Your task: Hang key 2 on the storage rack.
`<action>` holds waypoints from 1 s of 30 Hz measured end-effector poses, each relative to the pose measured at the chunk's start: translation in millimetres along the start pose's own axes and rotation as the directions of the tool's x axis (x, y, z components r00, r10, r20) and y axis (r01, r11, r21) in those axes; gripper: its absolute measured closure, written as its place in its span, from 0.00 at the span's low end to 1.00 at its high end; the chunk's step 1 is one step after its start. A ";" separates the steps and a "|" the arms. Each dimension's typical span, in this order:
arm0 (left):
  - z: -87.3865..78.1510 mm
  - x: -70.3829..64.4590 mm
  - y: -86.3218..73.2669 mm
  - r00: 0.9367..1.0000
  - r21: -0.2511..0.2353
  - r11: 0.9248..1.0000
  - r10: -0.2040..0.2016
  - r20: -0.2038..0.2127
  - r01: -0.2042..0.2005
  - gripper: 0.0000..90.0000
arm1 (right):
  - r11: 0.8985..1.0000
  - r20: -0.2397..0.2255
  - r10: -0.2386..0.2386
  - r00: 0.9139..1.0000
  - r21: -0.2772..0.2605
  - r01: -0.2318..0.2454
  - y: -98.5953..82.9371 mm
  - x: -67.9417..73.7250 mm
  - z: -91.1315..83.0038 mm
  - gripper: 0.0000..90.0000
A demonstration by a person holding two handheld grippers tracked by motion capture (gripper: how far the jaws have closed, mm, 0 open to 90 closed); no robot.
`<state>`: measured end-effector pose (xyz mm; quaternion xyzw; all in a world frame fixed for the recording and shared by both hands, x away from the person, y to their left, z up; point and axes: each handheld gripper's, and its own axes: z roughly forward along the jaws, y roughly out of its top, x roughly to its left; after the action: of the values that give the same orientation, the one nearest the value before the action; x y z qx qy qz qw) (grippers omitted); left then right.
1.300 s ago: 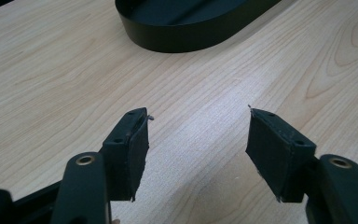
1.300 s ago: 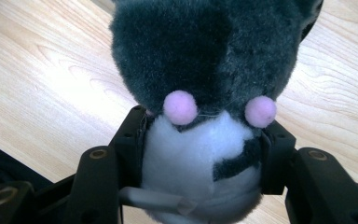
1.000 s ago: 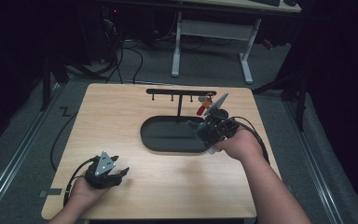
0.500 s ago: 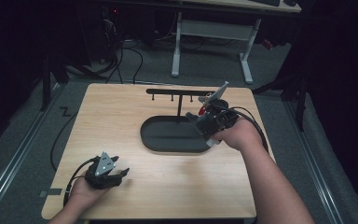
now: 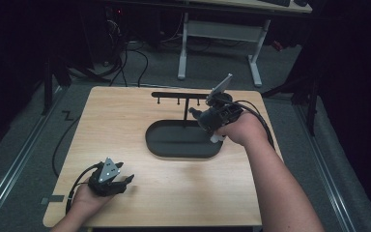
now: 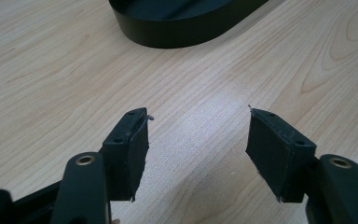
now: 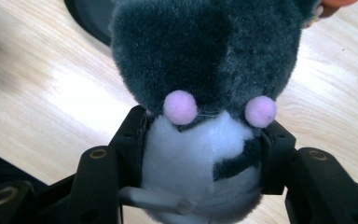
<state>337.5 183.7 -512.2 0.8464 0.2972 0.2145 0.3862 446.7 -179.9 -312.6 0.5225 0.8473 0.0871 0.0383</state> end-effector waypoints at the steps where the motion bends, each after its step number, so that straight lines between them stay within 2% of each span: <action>1: 0.0 0.0 0.0 1.000 0.000 1.000 0.000 0.000 0.000 0.43 | 1.000 0.000 0.000 1.000 0.000 0.000 0.0 0.0 0.0 0.53; 13: 0.8 0.4 -1.1 1.000 0.009 1.000 0.003 0.007 -0.003 0.43 | 0.999 0.016 0.017 1.000 -0.028 -0.017 21.3 -3.9 -3.1 0.53; 17: -0.1 -0.2 -1.4 1.000 0.011 1.000 0.005 0.008 -0.005 0.43 | 0.998 0.041 0.037 0.998 -0.047 -0.035 23.4 -7.7 -0.9 0.53; 21: -0.2 -0.3 -1.8 1.000 0.009 1.000 0.002 0.009 -0.002 0.43 | 0.999 0.064 0.050 0.997 -0.024 -0.049 22.3 -8.8 7.3 0.53; 24: 0.0 0.2 -1.7 1.000 0.010 1.000 -0.002 0.010 0.001 0.43 | 0.999 0.073 0.040 0.997 -0.019 -0.039 20.3 -10.2 13.8 0.53; 30: -0.5 -0.9 -1.5 1.000 0.004 1.000 0.001 0.010 -0.001 0.43 | 0.999 0.069 0.037 0.997 0.005 -0.038 15.9 -11.5 23.4 0.53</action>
<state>336.0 184.2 -513.2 0.8485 0.2951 0.2098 0.3859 469.5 -180.7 -332.9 0.5411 0.8358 0.0672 0.0644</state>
